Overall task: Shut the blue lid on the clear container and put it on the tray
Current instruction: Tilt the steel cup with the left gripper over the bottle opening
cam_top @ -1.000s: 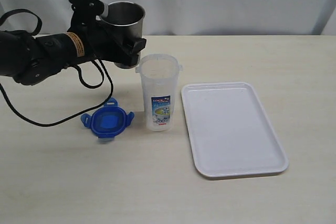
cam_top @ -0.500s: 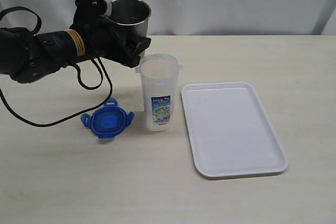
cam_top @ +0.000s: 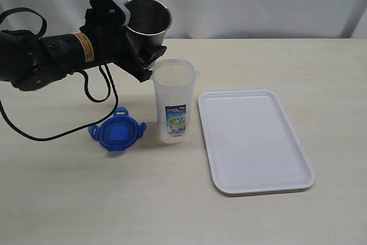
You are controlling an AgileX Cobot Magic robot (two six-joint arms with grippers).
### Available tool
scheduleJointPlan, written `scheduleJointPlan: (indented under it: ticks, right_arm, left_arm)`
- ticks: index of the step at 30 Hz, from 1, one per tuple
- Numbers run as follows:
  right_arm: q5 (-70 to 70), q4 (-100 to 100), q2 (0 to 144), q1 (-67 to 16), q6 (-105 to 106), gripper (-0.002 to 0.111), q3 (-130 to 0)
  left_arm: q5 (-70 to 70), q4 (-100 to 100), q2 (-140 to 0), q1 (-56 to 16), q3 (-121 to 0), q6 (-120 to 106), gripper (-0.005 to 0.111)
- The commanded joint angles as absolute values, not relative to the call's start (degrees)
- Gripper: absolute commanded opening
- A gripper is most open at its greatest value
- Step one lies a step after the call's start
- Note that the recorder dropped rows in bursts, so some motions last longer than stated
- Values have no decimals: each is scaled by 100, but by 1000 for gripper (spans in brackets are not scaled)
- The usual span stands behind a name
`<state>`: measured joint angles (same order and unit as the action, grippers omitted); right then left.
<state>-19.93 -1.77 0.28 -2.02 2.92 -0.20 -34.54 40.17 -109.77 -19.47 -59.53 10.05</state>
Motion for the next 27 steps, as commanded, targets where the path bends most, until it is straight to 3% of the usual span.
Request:
scheduleJointPlan:
  ticks: [1,27]
  right_arm:
    - [-1977,-175,0,-218,309,5,0]
    - [-1977,-175,0,-218,309,5,0]
  left_arm:
    - [-3802,3944,-10845,-1974,-6024,657,0]
    - [-4066,3944,-10845,-1974,-6024,-1579,0]
